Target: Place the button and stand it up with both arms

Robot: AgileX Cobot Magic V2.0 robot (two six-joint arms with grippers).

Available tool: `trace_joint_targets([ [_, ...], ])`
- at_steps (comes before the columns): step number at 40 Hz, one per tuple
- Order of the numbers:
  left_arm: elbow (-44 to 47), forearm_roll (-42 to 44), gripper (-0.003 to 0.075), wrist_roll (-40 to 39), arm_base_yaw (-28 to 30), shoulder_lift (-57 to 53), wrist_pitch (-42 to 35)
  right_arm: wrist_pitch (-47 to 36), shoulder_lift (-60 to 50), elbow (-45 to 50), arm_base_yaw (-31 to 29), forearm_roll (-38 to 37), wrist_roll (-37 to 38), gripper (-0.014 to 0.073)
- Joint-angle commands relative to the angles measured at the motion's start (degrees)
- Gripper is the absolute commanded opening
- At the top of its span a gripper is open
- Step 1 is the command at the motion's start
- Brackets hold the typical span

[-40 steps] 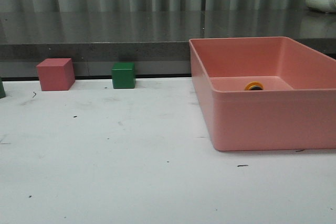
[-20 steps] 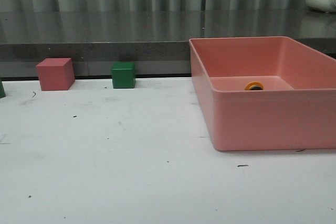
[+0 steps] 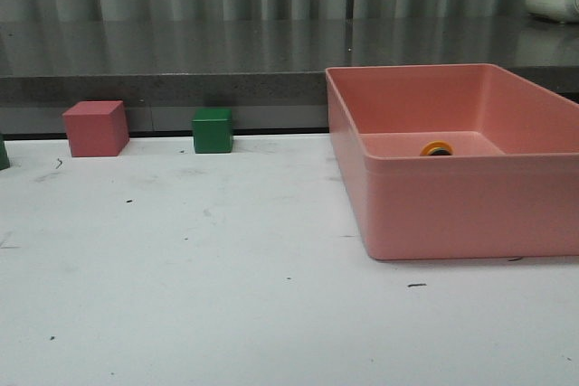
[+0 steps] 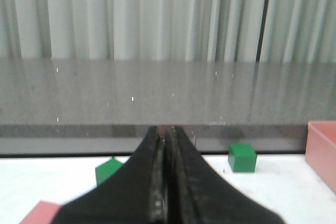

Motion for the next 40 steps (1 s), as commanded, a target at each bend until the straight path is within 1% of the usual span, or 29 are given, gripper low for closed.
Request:
trace_joint_targets([
  [1, -2.90, 0.09, -0.0020, -0.19, 0.11, 4.65, -2.35, -3.97, 5.58, -3.33, -0.26, 0.29, -0.56, -0.0059],
  [5, -2.90, 0.03, -0.0020, -0.19, 0.11, 5.33, -2.81, -4.20, 7.12, -3.48, -0.26, 0.29, -0.56, -0.0055],
  [7, -2.90, 0.03, -0.0019, -0.19, 0.11, 5.33, -2.81, -4.20, 7.38, -3.48, -0.26, 0.29, -0.56, -0.0038],
  [9, -2.90, -0.07, -0.0017, -0.19, 0.11, 5.33, -2.81, -4.31, 7.45, -3.48, -0.26, 0.29, -0.56, 0.0008],
  [11, -2.90, -0.05, 0.0014, -0.19, 0.11, 5.33, -2.81, -4.45, 7.45, -3.48, -0.26, 0.29, -0.56, 0.0115],
  [13, -2.90, -0.05, 0.0097, -0.19, 0.11, 5.33, -2.96, -4.68, 7.45, -3.48, -0.26, 0.29, -0.56, 0.0230],
  [15, -2.90, -0.05, 0.0205, -0.19, 0.11, 5.33, -2.96, -4.67, 7.45, -3.48, -0.26, 0.29, -0.56, 0.0373],
  [16, -2.90, -0.17, 0.0278, -0.19, 0.11, 5.33, -2.96, -4.73, 7.45, -3.48, -0.26, 0.29, -0.56, 0.0440],
  [17, -2.90, -0.29, 0.0336, -0.19, 0.11, 5.33, -2.96, -4.73, 7.45, -3.48, -0.26, 0.29, -0.56, 0.0484],
  [18, -2.90, -0.44, 0.0413, -0.19, 0.11, 5.33, -2.96, -4.73, 7.45, -3.48, -0.26, 0.29, -0.56, 0.0535],
  [20, -2.90, -0.59, 0.0548, -0.19, 0.11, 5.33, -3.03, -4.73, 7.45, -3.48, -0.26, 0.29, -0.56, 0.0605],
  [21, -2.90, -0.59, 0.0588, -0.19, 0.11, 5.33, -3.08, -4.88, 7.45, -3.48, -0.26, 0.29, -0.56, 0.0632],
  [23, -2.90, -0.59, 0.0662, -0.19, 0.11, 5.33, -3.08, -5.15, 7.45, -3.48, -0.26, 0.29, -0.56, 0.0656],
  [25, -2.90, -0.59, 0.0685, -0.19, 0.11, 5.33, -3.08, -5.81, 7.57, -3.48, -0.26, 0.29, -0.56, 0.0654],
  [30, -2.90, -0.59, 0.0671, -0.19, 0.11, 5.33, -2.96, -9.83, 10.56, -3.80, -0.26, 0.29, -0.56, 0.0654],
  [33, -2.90, -0.59, 0.0671, -0.19, 0.11, 5.33, -2.74, -12.36, 15.71, -5.78, -0.26, 0.35, -0.56, 0.0654],
  [37, -2.90, -0.59, 0.0671, -0.19, 0.11, 5.33, -2.74, -10.69, 24.62, -10.51, -0.26, 1.38, -0.56, 0.0654],
  [40, -2.90, -0.59, 0.0671, -0.19, 0.11, 5.33, -2.74, -7.35, 31.85, -15.00, -0.11, 3.65, -0.56, 0.0654],
])
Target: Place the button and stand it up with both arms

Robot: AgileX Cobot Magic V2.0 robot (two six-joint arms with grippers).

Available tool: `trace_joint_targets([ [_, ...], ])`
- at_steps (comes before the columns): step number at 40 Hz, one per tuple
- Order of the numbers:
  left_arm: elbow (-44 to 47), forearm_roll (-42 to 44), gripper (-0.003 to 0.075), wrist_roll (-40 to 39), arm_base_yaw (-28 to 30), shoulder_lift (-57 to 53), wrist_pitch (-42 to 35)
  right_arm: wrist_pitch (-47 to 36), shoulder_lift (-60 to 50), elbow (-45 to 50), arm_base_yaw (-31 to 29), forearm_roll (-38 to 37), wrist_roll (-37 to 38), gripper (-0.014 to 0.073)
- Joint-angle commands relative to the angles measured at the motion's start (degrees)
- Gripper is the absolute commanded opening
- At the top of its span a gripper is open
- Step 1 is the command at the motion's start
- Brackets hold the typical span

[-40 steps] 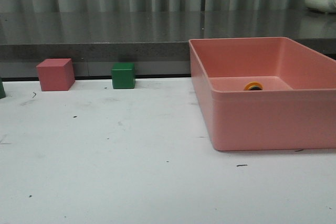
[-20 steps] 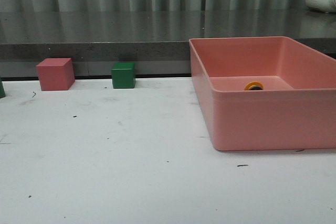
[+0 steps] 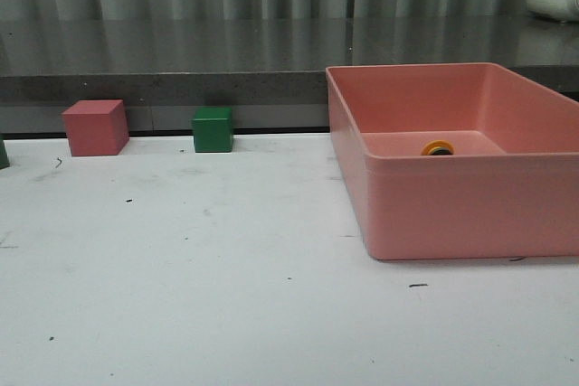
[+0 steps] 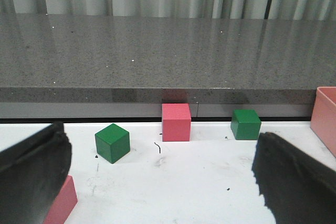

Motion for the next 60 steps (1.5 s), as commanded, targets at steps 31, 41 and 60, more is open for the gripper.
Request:
trace_joint_targets([
  [31, -2.13, -0.39, 0.0671, -0.19, 0.11, 0.74, -4.41, 15.08, 60.66, -44.31, 7.52, -3.33, 11.63, 0.0627],
  [41, -2.13, -0.39, 0.0671, -0.19, 0.11, 0.74, -4.41, 16.49, 66.44, -48.47, 7.52, -6.31, 14.52, 0.0627],
  [60, -2.13, -0.39, 0.0671, -0.19, 0.11, 0.74, -4.41, 18.88, 69.14, -50.16, 7.52, -6.31, 14.52, 0.0253],
])
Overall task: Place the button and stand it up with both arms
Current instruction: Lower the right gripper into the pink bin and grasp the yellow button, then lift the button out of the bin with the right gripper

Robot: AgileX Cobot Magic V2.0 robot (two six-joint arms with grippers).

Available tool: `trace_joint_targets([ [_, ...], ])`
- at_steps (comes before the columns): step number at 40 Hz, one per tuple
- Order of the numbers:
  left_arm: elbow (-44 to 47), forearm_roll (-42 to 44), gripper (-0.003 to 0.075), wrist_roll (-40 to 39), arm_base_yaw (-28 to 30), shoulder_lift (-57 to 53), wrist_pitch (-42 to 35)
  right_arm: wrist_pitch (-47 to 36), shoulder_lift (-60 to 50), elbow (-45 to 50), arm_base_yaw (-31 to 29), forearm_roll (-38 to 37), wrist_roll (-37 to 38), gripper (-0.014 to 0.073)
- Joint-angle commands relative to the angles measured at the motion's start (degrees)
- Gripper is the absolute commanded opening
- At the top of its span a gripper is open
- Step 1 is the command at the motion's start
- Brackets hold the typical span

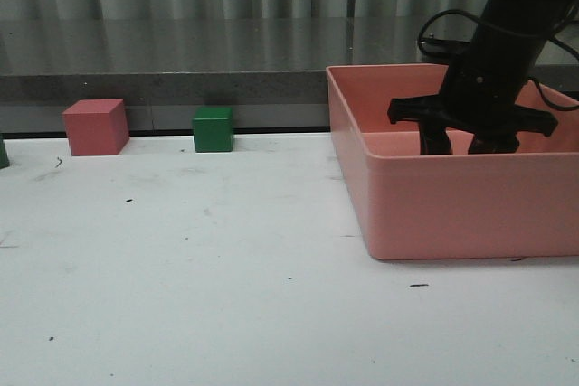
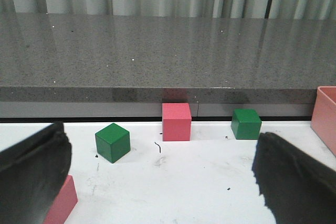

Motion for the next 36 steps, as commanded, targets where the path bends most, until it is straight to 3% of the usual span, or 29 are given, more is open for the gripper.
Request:
trace_joint_targets([
  [1, -2.13, -0.39, 0.0671, -0.19, 0.11, 0.74, -4.41, -0.45, -3.49, -2.71, -0.36, -0.37, -0.01, 0.0239],
  [11, -2.13, -0.39, 0.0671, -0.19, 0.11, 0.74, -4.41, -0.69, -8.16, -2.78, -0.19, -0.37, -0.01, 0.0220],
  [20, -2.13, -0.39, 0.0671, -0.19, 0.11, 0.74, -4.41, -0.28, -19.11, -2.78, 2.29, -0.55, -0.01, 0.0213],
  [26, -2.13, -0.39, 0.0671, -0.19, 0.11, 0.74, -4.41, -1.22, -25.86, -2.78, 6.83, 0.95, -0.01, 0.0213],
  [36, -2.13, -0.39, 0.0671, -0.19, 0.11, 0.74, -4.41, -3.61, -26.89, -2.78, 20.97, 4.66, -0.01, 0.0213],
])
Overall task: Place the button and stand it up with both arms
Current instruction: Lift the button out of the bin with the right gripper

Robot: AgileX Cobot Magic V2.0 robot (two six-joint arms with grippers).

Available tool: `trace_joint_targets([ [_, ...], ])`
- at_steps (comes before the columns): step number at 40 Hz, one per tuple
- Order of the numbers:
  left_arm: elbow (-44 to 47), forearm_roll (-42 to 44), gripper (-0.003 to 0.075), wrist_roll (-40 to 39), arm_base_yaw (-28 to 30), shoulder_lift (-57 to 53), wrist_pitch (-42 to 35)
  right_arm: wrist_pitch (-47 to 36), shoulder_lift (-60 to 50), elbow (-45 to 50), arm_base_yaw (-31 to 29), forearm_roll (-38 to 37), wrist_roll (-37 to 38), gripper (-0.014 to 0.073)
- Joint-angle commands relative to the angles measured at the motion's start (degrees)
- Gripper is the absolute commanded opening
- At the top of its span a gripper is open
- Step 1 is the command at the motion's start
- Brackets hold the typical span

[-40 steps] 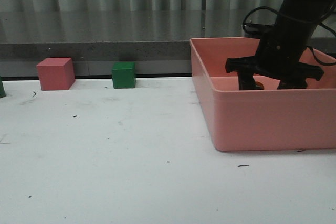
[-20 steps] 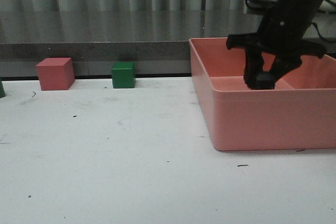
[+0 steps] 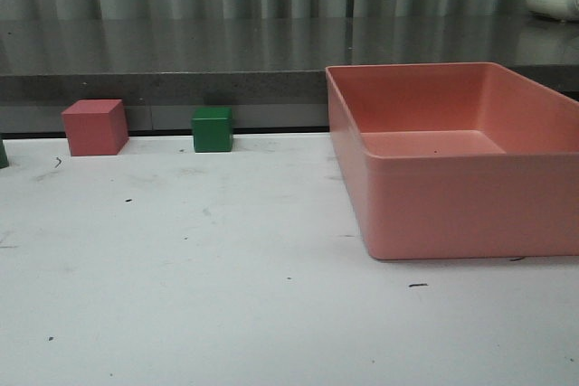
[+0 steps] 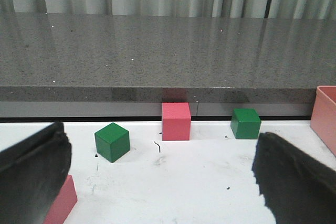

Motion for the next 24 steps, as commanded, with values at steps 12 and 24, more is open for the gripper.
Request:
trace_joint_targets([
  [12, -2.13, -0.39, 0.0671, -0.19, 0.11, 0.74, -4.52, -4.96, 10.81, -5.36, 17.82, 1.37, 6.25, 0.0190],
  [24, -2.13, -0.39, 0.0671, -0.19, 0.11, 0.74, -4.52, 6.20, 26.35, -19.92, 18.05, -8.50, 22.17, 0.0162],
])
